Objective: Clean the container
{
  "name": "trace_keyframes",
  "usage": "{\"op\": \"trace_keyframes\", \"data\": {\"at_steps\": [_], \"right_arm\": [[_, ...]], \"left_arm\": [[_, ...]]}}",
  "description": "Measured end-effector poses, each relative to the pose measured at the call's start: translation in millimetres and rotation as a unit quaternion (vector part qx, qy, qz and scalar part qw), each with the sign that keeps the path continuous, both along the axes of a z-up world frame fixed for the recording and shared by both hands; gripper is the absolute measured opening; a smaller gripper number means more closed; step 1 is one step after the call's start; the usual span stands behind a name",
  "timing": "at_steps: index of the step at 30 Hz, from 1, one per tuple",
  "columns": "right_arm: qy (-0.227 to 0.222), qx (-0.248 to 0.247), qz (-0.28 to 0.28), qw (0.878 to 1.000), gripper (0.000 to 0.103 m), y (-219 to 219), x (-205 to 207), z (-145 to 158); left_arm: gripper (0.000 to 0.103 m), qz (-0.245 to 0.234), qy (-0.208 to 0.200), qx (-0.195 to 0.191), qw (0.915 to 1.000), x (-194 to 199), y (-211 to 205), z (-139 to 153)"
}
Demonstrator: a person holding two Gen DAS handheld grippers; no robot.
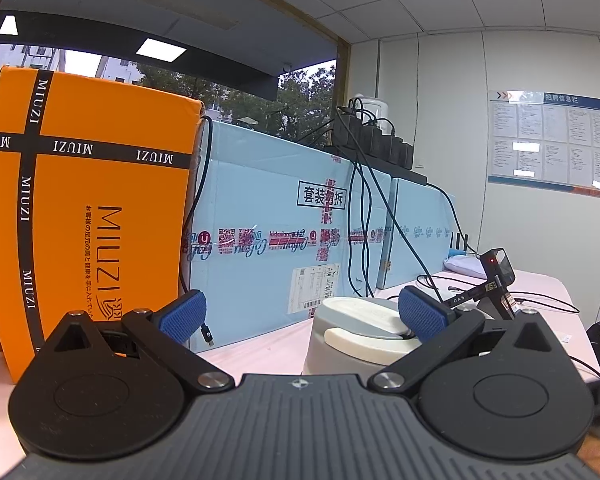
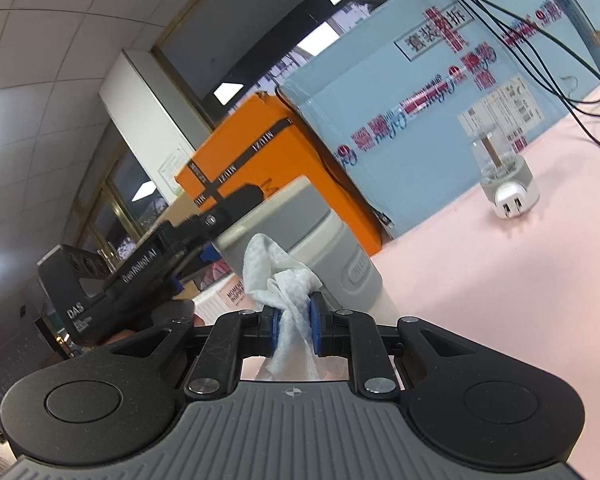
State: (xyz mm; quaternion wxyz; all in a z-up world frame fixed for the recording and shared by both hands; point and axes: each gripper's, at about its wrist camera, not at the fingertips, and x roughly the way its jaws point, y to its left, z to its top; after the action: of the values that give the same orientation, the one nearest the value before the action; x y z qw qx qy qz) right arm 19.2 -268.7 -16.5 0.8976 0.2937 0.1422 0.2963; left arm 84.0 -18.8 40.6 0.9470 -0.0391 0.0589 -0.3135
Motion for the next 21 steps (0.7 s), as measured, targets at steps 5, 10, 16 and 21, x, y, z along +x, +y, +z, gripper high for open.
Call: {"op": "trace_keyframes", "data": {"at_steps": [5, 10, 16, 21], "right_arm": [[-0.042, 0.023, 0.001, 0.999, 0.015, -6, -5, 11], [-0.033, 0.003, -0.006, 0.999, 0.015, -4, -3, 12], [0.010, -0.001, -0.005, 1.000, 0.016, -5, 2, 2], [0.032, -0.010, 0.000, 0.999, 0.016, -1, 6, -5]], "left_arm": [[0.103, 0.000, -0.001, 0.001, 1.0000, -1, 0, 0], [0.103, 0.000, -0.002, 0.001, 1.0000, -1, -1, 0], [0.103, 0.001, -0.003, 0.001, 1.0000, -1, 0, 0], [0.103, 0.001, -0.003, 0.001, 1.0000, -1, 0, 0]]}}
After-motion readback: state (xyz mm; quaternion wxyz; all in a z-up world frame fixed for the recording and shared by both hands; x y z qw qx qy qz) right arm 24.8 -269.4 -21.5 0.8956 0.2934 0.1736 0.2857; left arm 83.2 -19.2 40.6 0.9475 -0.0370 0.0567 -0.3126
